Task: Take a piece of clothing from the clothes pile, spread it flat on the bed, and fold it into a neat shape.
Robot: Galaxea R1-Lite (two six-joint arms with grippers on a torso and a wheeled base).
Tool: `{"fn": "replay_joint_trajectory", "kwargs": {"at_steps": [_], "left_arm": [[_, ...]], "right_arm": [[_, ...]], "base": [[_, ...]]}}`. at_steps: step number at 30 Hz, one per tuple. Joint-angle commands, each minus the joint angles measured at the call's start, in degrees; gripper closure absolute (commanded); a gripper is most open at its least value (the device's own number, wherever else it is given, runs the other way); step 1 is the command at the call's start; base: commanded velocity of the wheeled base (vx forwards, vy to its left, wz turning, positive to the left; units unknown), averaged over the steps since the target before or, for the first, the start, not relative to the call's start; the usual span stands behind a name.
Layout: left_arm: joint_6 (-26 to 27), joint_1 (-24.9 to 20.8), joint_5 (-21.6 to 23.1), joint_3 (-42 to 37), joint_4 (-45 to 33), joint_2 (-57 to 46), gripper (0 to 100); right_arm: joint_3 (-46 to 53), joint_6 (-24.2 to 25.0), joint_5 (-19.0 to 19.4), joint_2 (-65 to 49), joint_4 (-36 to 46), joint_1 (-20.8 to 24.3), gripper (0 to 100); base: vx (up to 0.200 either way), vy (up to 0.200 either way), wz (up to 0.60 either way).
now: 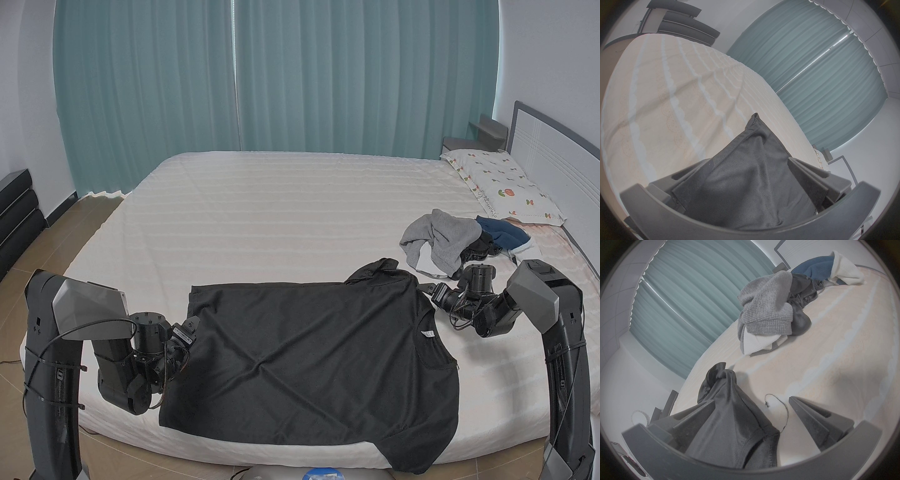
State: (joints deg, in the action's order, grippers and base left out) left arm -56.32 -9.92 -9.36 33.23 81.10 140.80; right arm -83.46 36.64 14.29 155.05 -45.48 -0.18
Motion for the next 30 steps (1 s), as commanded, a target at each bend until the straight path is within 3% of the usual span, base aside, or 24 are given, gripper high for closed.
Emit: {"fn": "replay_joint_trajectory", "kwargs": {"at_steps": [1, 5, 6, 17, 20, 22, 30], "left_arm": [[-0.02, -0.01, -0.04, -0.01, 0.02, 0.09, 0], [-0.02, -0.01, -0.04, -0.01, 0.02, 0.09, 0], [-0.02, -0.01, -0.04, -0.01, 0.02, 0.09, 0], [-0.02, -0.01, -0.04, -0.01, 0.02, 0.18, 0], [-0.02, -0.01, -0.04, -0.01, 0.02, 0.18, 0], [-0.02, -0.01, -0.04, -0.01, 0.02, 0.18, 0], [-0.02, -0.01, -0.04, -0.01, 0.02, 0.18, 0]], "right_arm": [[0.31, 0.01, 0.04, 1.13, -0.22, 0.71, 0], [0.40, -0.08, 0.04, 1.22, -0.22, 0.97, 0], [0.40, -0.08, -0.05, 1.22, -0.22, 0.97, 100], [1.19, 0.18, 0.04, 0.87, -4.00, -0.52, 100], [0.93, 1.06, -0.05, 0.87, -4.09, -0.96, 100], [0.49, 4.14, -0.22, 0.95, -4.97, -1.40, 100], [0.40, 4.05, -0.31, 1.66, -6.90, -1.49, 100]], "base": [[0.000, 0.000, 0.00], [0.000, 0.000, 0.00], [0.000, 0.000, 0.00], [0.000, 0.000, 0.00], [0.000, 0.000, 0.00], [0.000, 0.000, 0.00], [0.000, 0.000, 0.00]]}}
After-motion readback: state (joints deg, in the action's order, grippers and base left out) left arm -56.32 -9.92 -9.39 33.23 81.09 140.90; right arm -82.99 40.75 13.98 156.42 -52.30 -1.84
